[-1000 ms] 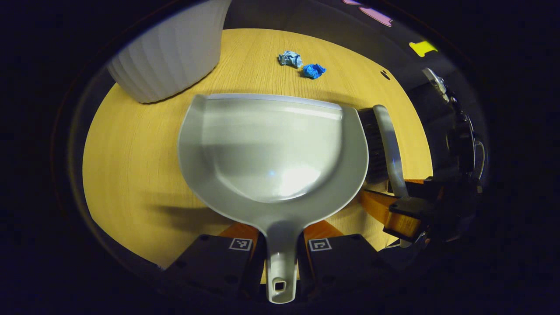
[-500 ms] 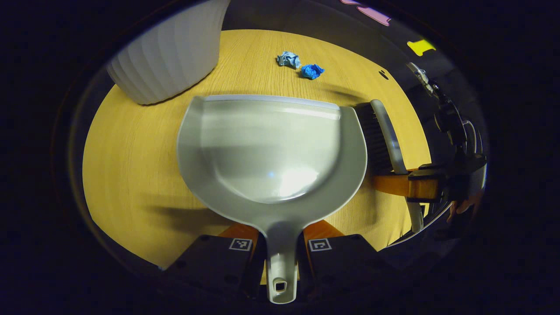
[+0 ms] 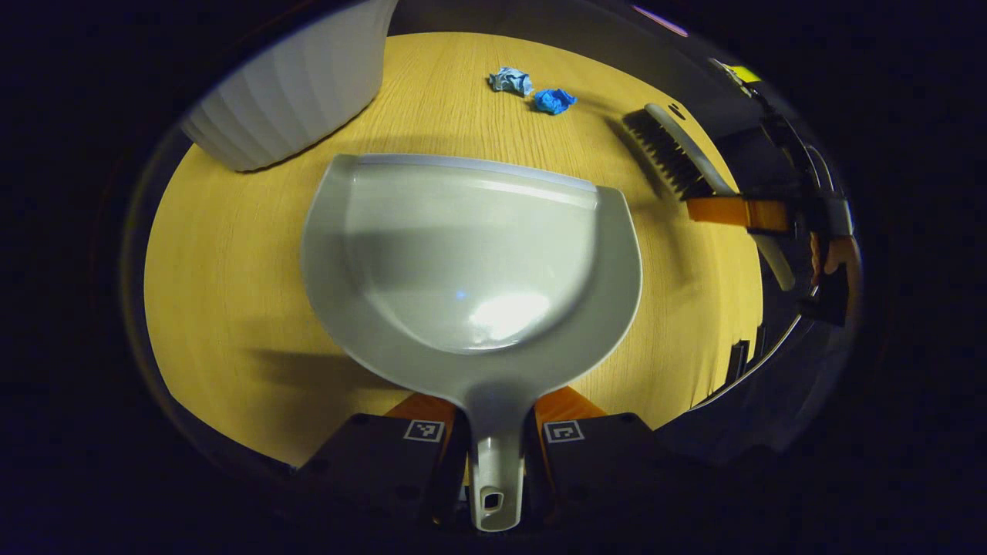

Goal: Pick up the small broom and dustpan from the desktop, sweep the trash into the dustpan with the broom, and then empty the trash into the garbage bin.

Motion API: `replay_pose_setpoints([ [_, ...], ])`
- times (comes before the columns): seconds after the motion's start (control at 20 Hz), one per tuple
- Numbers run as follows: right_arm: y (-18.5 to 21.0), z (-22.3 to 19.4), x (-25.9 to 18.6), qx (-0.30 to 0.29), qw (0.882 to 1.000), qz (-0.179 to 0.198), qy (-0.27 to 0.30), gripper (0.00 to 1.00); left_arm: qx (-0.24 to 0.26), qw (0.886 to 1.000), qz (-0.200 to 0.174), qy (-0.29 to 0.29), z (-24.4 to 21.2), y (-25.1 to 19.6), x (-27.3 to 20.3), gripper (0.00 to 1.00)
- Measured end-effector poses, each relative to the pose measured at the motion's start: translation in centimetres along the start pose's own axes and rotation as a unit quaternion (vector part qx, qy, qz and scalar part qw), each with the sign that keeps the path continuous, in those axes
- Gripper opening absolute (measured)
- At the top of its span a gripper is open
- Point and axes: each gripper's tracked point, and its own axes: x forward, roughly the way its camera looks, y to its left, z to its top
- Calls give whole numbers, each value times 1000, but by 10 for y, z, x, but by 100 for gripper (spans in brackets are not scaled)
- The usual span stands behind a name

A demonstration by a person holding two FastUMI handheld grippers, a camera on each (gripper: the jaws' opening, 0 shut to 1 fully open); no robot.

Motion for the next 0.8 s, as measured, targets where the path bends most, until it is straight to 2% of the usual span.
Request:
replay_pose_setpoints([
  [0.1,-5,31,4,-22,1000,-2,-15,29,25,999,16,17,3,11,-4,31],
  [0.35,18,104,27,-30,998,32,-38,29,87,993,63,45,32,38,-13,30],
  [0.55,29,127,42,-53,997,41,-35,29,130,985,91,62,52,54,-17,30],
  [0.6,31,129,45,-64,997,43,-32,39,140,984,95,63,57,57,-18,31],
  [0.65,33,129,48,-74,996,43,-28,29,148,982,100,67,62,59,-19,31],
  [0.8,47,119,57,-120,992,48,-3,28,181,974,115,73,74,66,-20,31],
])
